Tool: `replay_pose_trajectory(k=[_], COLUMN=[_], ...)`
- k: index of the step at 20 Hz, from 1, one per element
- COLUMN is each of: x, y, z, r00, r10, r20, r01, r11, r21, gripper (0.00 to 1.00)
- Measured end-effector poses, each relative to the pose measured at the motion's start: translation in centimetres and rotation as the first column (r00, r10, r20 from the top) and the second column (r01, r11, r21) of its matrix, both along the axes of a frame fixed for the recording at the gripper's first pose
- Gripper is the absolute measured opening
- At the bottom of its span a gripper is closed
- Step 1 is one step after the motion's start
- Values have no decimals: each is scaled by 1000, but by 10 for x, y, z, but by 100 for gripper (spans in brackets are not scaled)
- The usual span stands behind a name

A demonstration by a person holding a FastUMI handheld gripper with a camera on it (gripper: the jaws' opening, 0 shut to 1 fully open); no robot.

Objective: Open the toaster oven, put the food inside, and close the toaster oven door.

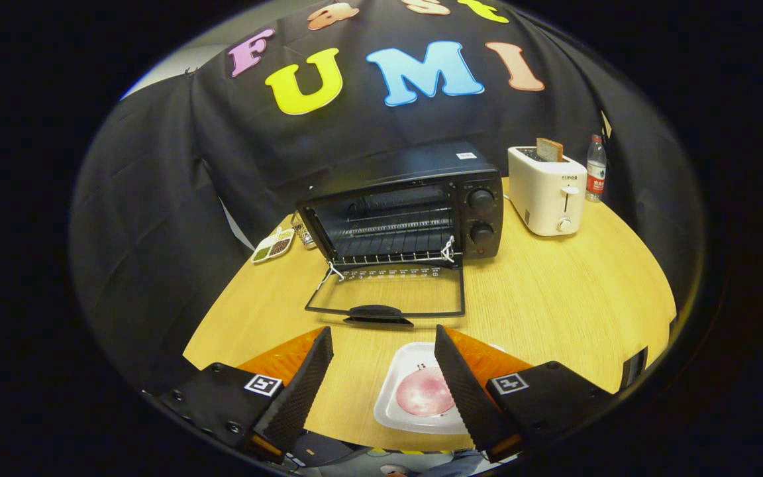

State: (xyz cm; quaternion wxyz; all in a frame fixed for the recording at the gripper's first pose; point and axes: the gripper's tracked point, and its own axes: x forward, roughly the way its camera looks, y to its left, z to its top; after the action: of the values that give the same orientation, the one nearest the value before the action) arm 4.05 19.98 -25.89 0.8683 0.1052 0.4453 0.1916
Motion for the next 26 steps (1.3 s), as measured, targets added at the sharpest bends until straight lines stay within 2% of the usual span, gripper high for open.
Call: replay_pose_trajectory(k=[5,8,11,16,21,24,26], x=[2,-4,-11,-27,-40,-43,-45], y=[-35,-53,-60,-78,-85,-86,-85], z=[-25,-46,-62,-89,-113,-121,-123], r00=[985,960,935,883,832,813,803], r10=[63,107,152,203,224,214,213], r20=[-161,-259,-319,-424,-508,-542,-557], r01=[-63,-112,-153,-222,-258,-249,-242], r11=[998,994,988,975,966,968,970], r21=[2,-5,24,5,4,9,21], gripper=[99,98,98,97,93,90,83])
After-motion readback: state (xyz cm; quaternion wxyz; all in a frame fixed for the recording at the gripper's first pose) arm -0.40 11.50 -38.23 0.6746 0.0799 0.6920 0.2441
